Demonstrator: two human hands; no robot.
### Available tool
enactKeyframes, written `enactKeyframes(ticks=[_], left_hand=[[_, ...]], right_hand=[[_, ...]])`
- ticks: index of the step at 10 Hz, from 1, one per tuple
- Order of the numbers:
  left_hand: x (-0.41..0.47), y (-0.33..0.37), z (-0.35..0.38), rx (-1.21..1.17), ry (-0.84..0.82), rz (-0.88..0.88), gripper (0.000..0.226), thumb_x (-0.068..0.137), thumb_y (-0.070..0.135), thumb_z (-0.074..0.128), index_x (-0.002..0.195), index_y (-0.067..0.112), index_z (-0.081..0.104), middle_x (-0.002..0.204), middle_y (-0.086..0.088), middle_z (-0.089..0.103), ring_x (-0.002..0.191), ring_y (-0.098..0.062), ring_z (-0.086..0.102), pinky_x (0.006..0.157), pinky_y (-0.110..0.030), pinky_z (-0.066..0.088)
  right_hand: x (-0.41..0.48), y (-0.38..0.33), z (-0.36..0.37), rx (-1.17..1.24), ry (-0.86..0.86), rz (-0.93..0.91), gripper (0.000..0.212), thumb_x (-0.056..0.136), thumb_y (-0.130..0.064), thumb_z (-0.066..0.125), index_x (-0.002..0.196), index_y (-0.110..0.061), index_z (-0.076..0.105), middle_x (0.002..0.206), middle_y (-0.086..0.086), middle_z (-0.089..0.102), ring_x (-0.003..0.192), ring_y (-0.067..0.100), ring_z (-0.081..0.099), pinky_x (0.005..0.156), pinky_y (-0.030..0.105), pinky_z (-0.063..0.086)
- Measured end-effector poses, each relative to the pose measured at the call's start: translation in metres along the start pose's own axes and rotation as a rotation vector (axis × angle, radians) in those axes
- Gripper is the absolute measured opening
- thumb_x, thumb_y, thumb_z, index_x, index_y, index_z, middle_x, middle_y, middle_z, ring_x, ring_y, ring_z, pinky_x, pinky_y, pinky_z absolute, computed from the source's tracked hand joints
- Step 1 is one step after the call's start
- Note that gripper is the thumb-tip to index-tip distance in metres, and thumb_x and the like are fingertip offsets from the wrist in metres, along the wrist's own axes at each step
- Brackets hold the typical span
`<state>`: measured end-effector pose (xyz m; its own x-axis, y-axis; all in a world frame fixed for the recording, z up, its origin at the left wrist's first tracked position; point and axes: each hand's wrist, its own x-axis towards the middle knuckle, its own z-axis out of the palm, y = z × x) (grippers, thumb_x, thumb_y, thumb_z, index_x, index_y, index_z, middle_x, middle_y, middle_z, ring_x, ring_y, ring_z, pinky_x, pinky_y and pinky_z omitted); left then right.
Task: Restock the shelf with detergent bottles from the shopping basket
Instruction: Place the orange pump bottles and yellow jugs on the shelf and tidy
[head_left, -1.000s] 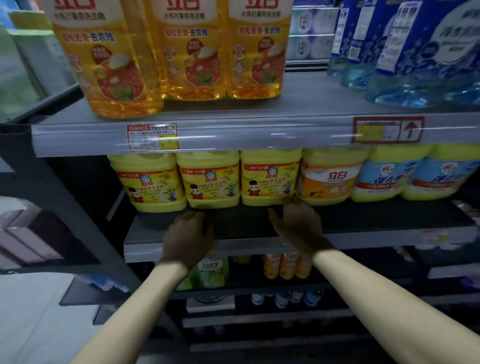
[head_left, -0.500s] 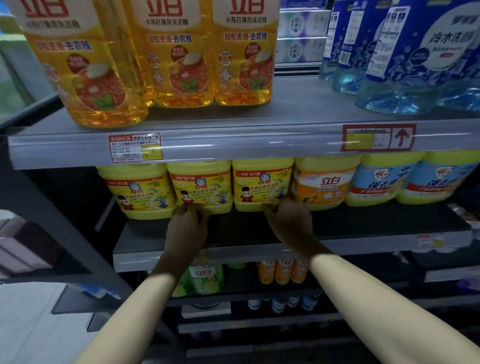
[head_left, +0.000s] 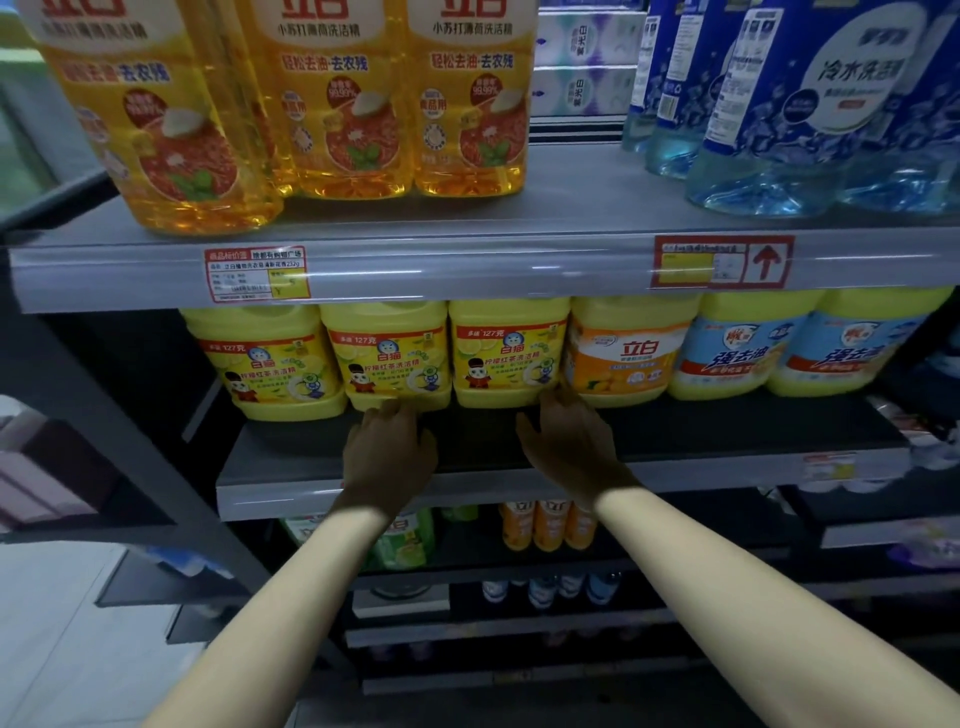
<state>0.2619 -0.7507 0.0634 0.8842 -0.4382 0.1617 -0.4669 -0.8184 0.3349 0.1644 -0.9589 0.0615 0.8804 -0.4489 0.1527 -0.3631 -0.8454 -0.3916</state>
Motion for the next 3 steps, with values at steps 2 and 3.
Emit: enactKeyframes(ticks=[2,3], left_hand=[[-0.023,0.050,-0.015,-0.016,-0.057,-0.081,0.035,0.101,0.034,0.058,0.132,0.020,0.065,0.127,-0.012,0.067,0.117,-0.038,0.063,0.095,-0.044,0.053],[-0.042,0.081,-0.021,0.010,-0.095,-0.087,0.036,0.101,0.038,0.055,0.134,0.025,0.064,0.129,-0.010,0.068,0.118,-0.036,0.065,0.094,-0.040,0.053]], right_hand=[[-0.029,0.013,-0.020,-0.115,0.016,-0.137,0.031,0.107,-0.043,0.048,0.108,-0.018,0.066,0.107,0.004,0.067,0.099,0.025,0.066,0.084,0.035,0.050],[-0.044,0.017,-0.042,-0.158,-0.054,-0.126,0.035,0.107,-0.044,0.048,0.126,-0.020,0.065,0.128,0.005,0.065,0.116,0.028,0.062,0.094,0.038,0.048]])
